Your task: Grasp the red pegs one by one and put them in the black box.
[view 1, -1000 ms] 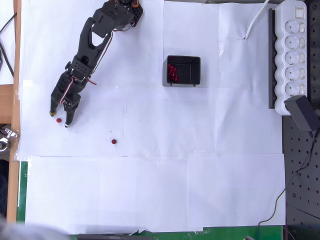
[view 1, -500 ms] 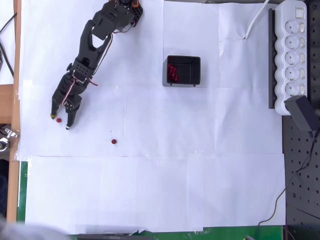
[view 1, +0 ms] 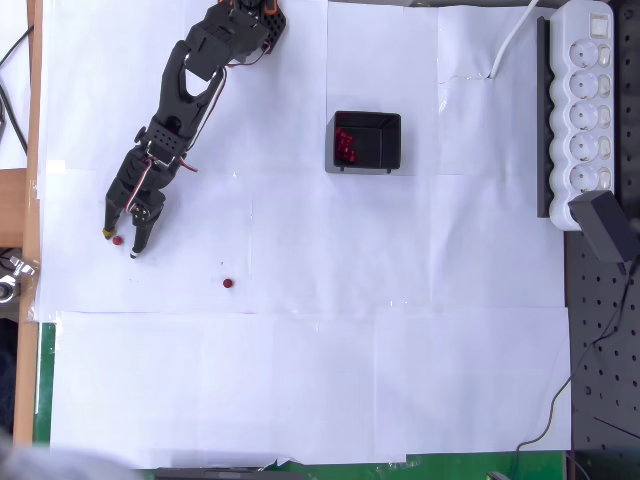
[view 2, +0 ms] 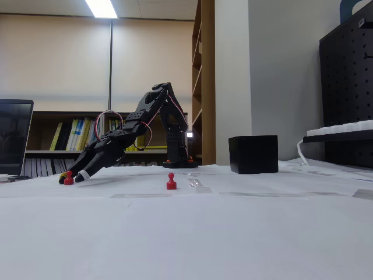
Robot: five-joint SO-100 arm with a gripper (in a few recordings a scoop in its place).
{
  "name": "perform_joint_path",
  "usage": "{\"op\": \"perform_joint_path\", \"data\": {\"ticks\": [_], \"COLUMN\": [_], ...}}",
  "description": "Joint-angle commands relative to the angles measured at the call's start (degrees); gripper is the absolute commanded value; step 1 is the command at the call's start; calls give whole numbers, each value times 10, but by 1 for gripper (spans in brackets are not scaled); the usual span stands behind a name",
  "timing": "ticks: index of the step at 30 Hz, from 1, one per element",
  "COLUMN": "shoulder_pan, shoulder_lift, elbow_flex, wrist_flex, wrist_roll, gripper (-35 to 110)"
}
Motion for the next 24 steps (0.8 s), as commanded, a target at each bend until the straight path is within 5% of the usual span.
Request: {"op": "perform_joint_path", "data": {"ticks": [1,12,14,21,24], "shoulder_pan": [-9,-9,-12,-83,-158], "shoulder_lift": [7,-1,-48,-278,-351], "elbow_flex": [-4,-4,4,169,219], "wrist_flex": [-3,42,164,853,1041], "wrist_roll": [0,2,7,-36,-58], "gripper": [8,0,0,0,0]}}
